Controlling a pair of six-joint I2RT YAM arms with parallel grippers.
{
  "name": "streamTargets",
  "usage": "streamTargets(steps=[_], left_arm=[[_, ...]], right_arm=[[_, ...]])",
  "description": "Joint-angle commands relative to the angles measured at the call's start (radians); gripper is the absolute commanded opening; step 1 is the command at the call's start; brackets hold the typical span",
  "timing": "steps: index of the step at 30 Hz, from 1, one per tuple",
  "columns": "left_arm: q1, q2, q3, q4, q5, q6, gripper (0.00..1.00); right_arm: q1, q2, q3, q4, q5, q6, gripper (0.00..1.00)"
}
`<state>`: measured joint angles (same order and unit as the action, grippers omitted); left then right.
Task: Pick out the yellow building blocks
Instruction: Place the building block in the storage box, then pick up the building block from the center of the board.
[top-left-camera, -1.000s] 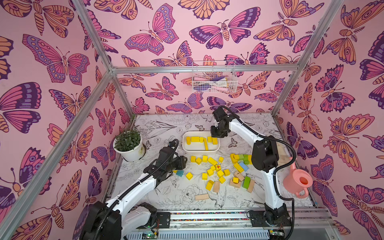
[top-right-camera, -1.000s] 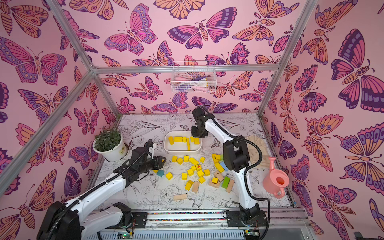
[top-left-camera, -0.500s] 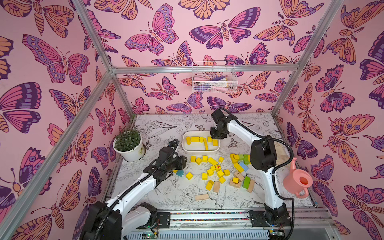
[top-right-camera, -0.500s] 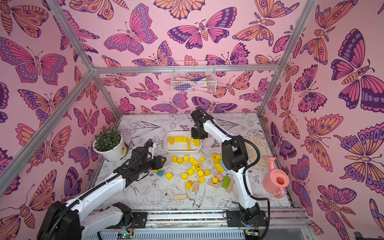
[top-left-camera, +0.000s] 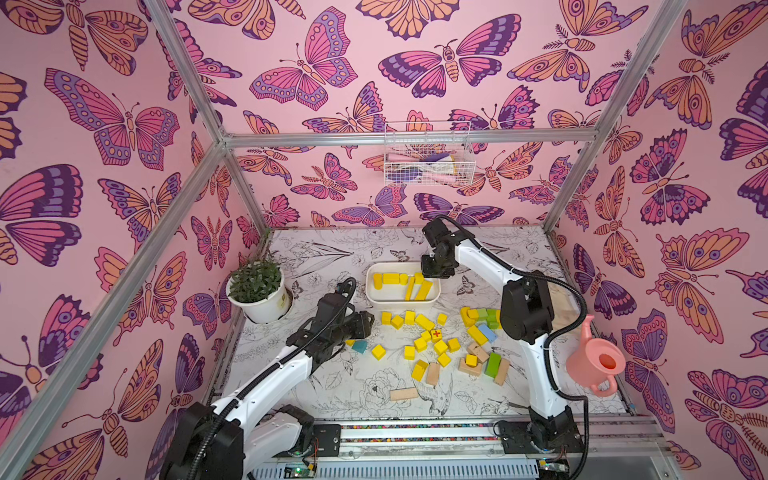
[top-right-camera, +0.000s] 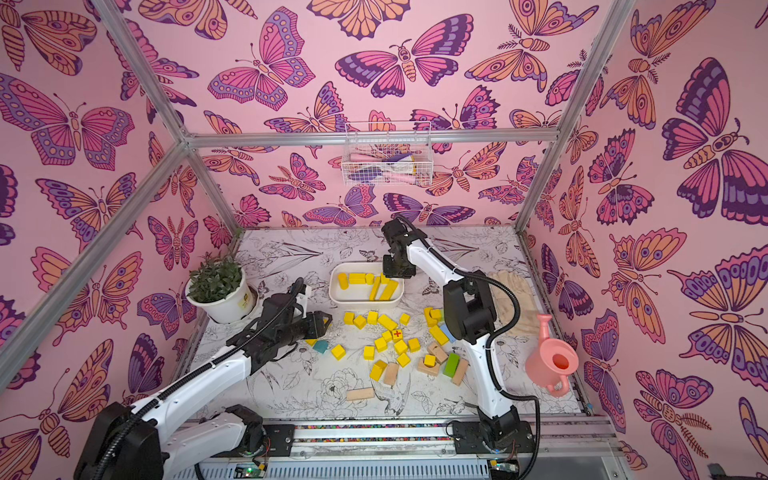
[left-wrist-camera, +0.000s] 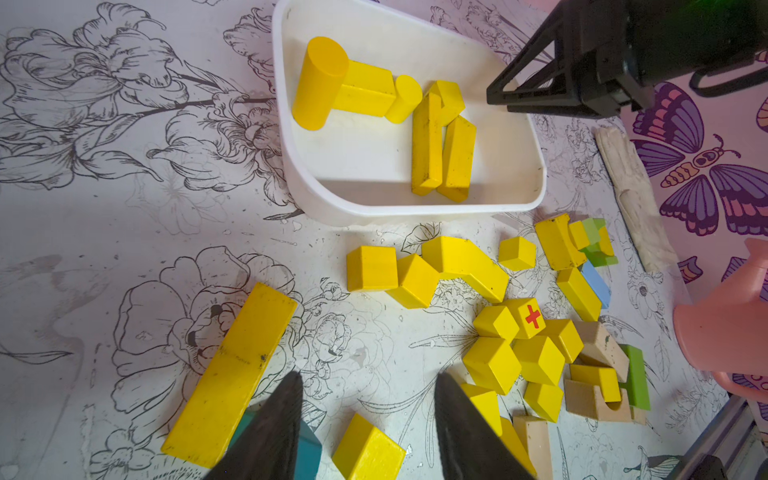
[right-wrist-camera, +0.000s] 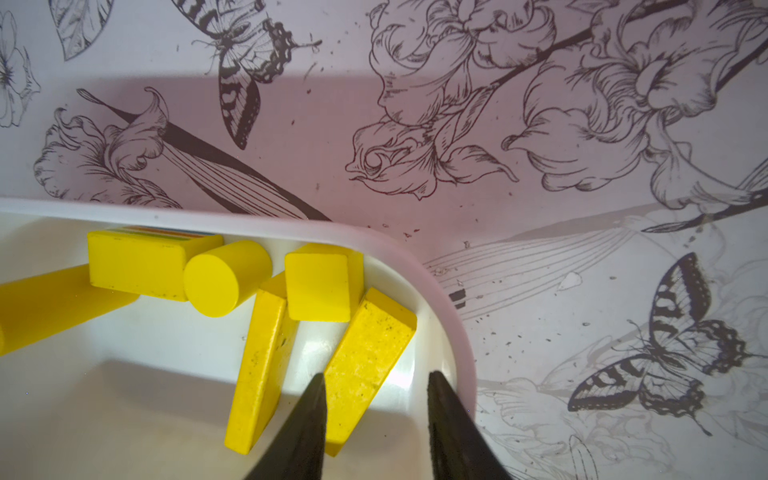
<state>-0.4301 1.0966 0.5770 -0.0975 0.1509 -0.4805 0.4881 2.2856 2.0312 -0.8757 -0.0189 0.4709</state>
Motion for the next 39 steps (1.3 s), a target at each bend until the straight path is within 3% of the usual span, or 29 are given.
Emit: streamTargets(steps=[1, 8, 15, 21, 26, 29, 34, 39], left_arm=[[0.011, -0.005, -0.015, 0.018, 0.009, 0.000, 0.52], [0.020, 0.006, -0.012, 0.013, 0.012, -0.010, 0.52], [0.034, 0.024, -0.008, 0.000, 0.009, -0.031, 0.52], [0.042, 0.060, 0.011, -0.019, 0.001, -0.047, 0.52], [0.045, 0.116, 0.049, -0.043, 0.027, -0.034, 0.50], [0.035, 0.110, 0.055, -0.083, 0.007, -0.052, 0.52], [-0.001, 0.052, 0.042, -0.154, -0.025, -0.079, 0.54], [-0.109, -0.012, 0.033, -0.162, -0.034, -0.043, 0.61]], right_arm=[[0.012, -0.022, 0.009, -0.018, 0.005, 0.004, 0.41], [0.021, -0.260, -0.209, 0.031, 0.003, 0.000, 0.41], [0.022, -0.680, -0.716, 0.148, -0.006, 0.036, 0.41], [0.021, -1.067, -1.197, 0.269, -0.085, 0.156, 0.41], [0.021, -1.282, -1.464, 0.359, -0.124, 0.248, 0.40], [0.020, -1.330, -1.549, 0.405, -0.112, 0.300, 0.40], [0.020, -1.365, -1.562, 0.401, -0.084, 0.316, 0.40], [0.020, -1.361, -1.565, 0.403, -0.087, 0.318, 0.40]])
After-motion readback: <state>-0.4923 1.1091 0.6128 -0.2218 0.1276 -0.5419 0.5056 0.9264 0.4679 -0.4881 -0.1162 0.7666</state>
